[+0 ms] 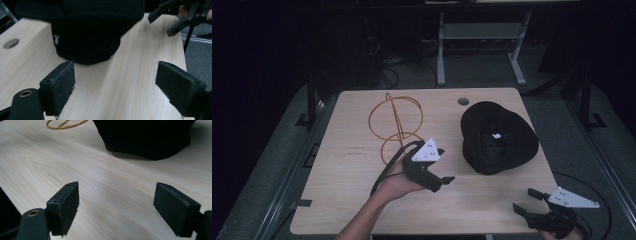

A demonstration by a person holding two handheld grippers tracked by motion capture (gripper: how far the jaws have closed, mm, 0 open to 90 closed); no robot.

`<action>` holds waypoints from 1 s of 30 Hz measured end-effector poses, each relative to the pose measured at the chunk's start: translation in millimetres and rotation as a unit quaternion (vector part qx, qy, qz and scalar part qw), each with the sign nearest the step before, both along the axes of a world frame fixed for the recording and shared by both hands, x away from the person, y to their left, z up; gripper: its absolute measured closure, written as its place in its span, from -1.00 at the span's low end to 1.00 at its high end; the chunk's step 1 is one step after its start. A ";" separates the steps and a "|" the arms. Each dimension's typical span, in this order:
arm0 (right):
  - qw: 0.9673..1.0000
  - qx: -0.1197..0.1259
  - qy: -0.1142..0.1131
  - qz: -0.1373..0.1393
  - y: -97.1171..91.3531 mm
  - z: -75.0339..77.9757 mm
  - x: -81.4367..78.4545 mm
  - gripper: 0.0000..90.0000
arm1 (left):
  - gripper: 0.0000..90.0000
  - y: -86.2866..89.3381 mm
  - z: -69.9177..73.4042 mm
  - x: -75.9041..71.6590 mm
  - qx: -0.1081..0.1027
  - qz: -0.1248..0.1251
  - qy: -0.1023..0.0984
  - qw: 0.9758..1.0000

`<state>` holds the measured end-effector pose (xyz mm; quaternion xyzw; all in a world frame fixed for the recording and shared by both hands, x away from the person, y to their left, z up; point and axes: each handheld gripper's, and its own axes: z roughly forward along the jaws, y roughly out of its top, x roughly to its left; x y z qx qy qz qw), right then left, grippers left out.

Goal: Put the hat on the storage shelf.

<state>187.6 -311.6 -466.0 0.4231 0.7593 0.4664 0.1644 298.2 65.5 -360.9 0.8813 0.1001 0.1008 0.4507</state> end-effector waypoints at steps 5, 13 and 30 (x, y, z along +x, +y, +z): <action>1.000 0.003 0.001 0.000 -0.7 0.0 -0.2 -0.55 | -0.67 -15.6 6.0 8.5 0.007 -0.017 -0.004 1.000; 1.000 0.008 0.002 0.000 -1.9 0.2 -0.3 -0.55 | -0.69 -33.5 12.3 17.7 0.021 -0.039 -0.014 0.999; 1.000 0.013 0.004 0.004 -3.0 0.1 -1.1 -0.54 | -0.72 -71.2 22.4 34.3 0.062 -0.091 -0.050 0.993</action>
